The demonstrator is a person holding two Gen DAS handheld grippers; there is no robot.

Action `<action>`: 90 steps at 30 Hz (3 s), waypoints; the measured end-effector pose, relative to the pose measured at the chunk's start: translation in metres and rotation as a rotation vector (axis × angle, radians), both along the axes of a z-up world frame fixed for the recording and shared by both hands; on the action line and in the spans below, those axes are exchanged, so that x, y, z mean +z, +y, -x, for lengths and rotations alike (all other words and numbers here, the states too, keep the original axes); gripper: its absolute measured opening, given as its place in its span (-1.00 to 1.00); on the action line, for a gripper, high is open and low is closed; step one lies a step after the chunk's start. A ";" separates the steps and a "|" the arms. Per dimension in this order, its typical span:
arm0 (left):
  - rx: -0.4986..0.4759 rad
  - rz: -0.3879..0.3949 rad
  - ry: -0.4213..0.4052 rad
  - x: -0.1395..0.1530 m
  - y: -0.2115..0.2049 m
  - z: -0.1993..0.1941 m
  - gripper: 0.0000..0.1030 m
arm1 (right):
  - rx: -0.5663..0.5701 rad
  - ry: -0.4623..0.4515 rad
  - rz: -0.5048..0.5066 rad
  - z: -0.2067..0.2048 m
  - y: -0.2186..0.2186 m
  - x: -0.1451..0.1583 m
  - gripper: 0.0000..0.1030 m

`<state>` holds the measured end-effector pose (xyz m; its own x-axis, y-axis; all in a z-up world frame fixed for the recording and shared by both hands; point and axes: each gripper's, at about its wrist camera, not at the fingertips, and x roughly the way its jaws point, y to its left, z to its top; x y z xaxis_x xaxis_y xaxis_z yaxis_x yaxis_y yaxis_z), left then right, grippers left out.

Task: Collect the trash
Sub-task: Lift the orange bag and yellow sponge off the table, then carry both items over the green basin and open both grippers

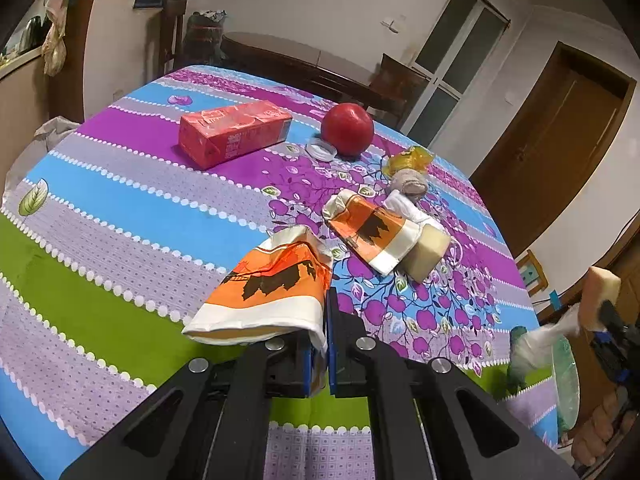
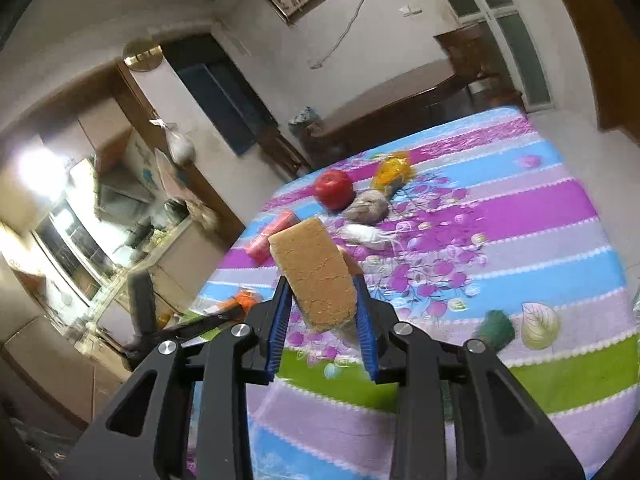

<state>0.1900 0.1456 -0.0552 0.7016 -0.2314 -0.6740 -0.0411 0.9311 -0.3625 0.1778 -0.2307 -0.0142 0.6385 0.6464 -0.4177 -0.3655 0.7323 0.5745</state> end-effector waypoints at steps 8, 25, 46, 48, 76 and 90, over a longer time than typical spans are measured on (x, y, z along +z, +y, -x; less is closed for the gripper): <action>-0.005 0.002 0.009 -0.006 -0.001 0.000 -0.87 | -0.028 -0.027 0.107 0.003 0.008 -0.007 -0.47; -0.026 0.004 0.027 -0.021 0.006 0.003 -0.87 | -0.100 0.054 0.601 0.064 0.052 -0.086 0.32; -0.198 -0.159 -0.236 0.098 -0.124 0.018 -0.88 | -0.370 -0.121 0.583 0.091 -0.033 0.018 -0.45; -0.250 -0.170 -0.262 0.109 -0.158 0.019 -0.88 | -0.413 -0.125 0.601 0.097 -0.051 0.029 -0.45; -0.753 -0.359 -0.320 0.080 -0.511 0.047 -0.88 | -0.804 0.062 0.675 0.163 -0.236 0.042 -0.45; -0.820 -0.425 -0.307 0.046 -0.546 0.048 -0.88 | -0.825 0.108 0.647 0.169 -0.258 0.024 -0.45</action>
<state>0.1422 -0.4001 -0.0091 0.5903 -0.5064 -0.6286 0.7189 0.6839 0.1242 0.0092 -0.4887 0.0097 0.7182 -0.3375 -0.6085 0.4152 0.9096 -0.0145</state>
